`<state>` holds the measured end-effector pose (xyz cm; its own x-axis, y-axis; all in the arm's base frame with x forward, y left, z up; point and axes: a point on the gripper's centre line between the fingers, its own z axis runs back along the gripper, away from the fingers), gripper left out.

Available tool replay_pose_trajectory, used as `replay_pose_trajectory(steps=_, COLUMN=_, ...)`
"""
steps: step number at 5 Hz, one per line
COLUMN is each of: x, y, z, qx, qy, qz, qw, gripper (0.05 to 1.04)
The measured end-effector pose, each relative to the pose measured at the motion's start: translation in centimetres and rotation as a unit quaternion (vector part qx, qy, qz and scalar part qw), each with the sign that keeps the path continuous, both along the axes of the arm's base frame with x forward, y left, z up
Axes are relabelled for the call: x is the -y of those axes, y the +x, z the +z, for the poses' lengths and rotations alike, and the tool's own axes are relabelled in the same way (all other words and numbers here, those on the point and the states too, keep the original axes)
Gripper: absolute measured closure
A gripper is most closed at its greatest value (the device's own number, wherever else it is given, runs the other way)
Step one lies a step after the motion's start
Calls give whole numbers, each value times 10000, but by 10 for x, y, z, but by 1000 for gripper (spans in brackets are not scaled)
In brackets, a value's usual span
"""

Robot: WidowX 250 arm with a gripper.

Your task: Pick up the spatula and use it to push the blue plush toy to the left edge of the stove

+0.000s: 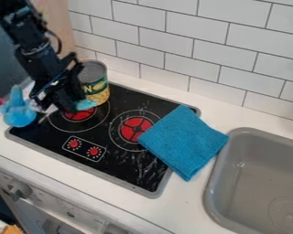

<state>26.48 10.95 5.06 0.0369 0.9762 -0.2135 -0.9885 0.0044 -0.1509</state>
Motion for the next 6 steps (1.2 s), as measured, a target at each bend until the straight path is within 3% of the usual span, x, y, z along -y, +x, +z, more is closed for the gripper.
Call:
replay_pose_trajectory(steps=1, x=17, y=-8, z=29, qx=402, qy=598, qz=-401, qw=9966, gripper=781)
replay_pose_trajectory(steps=2, x=29, y=-13, z=49, qx=846, qy=1370, qz=-1030, qw=9816, gripper=781)
replay_pose_trajectory(steps=3, x=41, y=-7, z=39, qx=885, qy=1731, qz=-1992, qw=9605, gripper=781)
replay_pose_trajectory(steps=4, x=47, y=2, z=21, qx=844, qy=1804, qz=-2696, qw=9421, gripper=781)
replay_pose_trajectory(steps=5, x=56, y=27, z=1, qx=874, qy=1470, qz=-3589, qw=9176, gripper=781)
replay_pose_trajectory(steps=6, x=54, y=39, z=-23, qx=671, qy=1325, qz=-4039, qw=9027, gripper=781)
